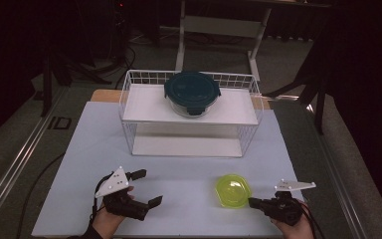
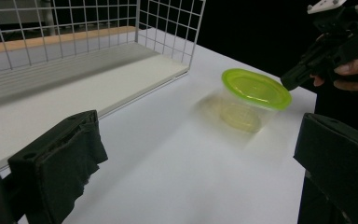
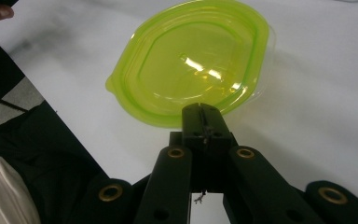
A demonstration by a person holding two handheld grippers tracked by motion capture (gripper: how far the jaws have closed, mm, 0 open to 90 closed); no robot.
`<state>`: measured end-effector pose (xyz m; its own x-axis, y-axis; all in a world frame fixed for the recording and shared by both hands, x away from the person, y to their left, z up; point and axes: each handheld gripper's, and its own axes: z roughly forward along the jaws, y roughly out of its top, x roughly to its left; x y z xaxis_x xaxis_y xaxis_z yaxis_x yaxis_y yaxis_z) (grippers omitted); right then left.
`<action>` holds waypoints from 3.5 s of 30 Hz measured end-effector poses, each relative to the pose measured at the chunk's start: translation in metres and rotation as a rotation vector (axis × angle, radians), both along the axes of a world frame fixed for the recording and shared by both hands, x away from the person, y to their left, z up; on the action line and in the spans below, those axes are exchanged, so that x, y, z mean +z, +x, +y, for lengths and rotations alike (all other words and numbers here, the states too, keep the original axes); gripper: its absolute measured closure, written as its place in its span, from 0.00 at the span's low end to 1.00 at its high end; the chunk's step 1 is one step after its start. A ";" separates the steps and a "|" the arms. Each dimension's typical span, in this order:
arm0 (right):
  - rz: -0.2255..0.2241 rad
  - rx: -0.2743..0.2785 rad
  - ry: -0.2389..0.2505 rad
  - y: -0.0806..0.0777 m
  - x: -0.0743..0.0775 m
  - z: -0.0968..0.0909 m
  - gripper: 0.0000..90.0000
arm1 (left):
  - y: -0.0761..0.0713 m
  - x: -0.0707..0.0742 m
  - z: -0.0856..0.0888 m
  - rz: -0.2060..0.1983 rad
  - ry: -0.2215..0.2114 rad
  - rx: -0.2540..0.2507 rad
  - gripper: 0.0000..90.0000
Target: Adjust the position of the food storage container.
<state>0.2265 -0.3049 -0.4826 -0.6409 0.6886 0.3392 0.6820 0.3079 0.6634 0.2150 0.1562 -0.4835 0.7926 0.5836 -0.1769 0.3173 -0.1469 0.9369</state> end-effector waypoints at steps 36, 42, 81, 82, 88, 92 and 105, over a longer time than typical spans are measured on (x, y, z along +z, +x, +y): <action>0.103 0.052 -0.037 0.034 -0.028 0.039 1.00 | 0.001 -0.001 0.000 0.001 -0.003 0.005 0.00; 0.102 0.087 -0.043 0.041 -0.029 0.059 1.00 | 0.001 0.000 0.002 -0.003 -0.005 0.007 0.00; 0.113 0.144 -0.063 0.074 -0.034 0.118 1.00 | 0.000 0.001 0.002 -0.006 -0.007 0.002 0.00; 0.114 0.149 -0.062 0.074 -0.035 0.120 1.00 | 0.000 0.001 0.002 -0.007 -0.008 0.001 0.00; 0.117 0.168 -0.055 0.075 -0.035 0.129 1.00 | 0.000 0.001 0.002 -0.006 -0.010 0.001 0.00; 0.117 0.180 -0.059 0.075 -0.034 0.136 1.00 | 0.000 0.000 0.002 -0.005 -0.010 -0.002 0.00; 0.086 0.147 -0.052 0.073 -0.028 0.126 1.00 | -0.001 0.002 0.002 -0.005 -0.011 -0.002 0.00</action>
